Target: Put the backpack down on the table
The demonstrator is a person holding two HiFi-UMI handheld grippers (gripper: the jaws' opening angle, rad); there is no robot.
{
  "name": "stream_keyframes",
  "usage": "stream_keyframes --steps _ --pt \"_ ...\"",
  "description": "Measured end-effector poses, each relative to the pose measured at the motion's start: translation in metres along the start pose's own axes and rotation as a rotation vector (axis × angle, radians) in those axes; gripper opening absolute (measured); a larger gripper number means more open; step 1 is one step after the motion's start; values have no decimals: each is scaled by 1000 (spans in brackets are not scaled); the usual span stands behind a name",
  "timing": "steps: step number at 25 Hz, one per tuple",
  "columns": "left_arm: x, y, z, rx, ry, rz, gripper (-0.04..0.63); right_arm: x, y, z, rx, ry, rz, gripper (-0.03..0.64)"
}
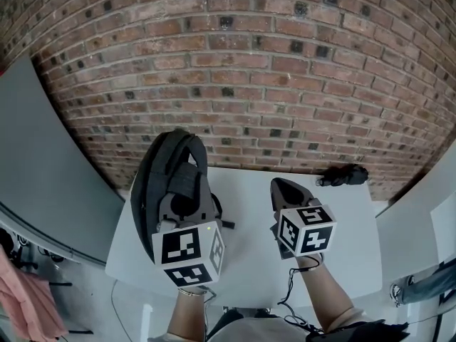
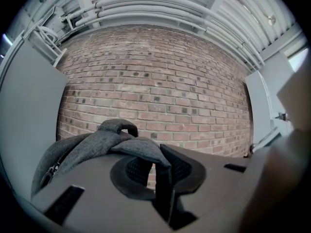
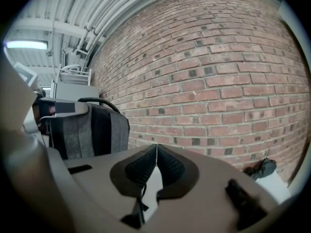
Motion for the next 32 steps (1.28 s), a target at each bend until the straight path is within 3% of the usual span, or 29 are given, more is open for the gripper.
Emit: stream_keyframes --steps 32 --pt "26 98 50 27 -126 21 55 -46 76 26 93 3 67 31"
Point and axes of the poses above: the fingertips, and each gripper's own axes: x forward along the fingers, y to its right, z out of its underside, the point moved 3 cm from there along -x, backward along the fingers, and after that the axes turned 8 degrees about z, right-handed, at the moved point
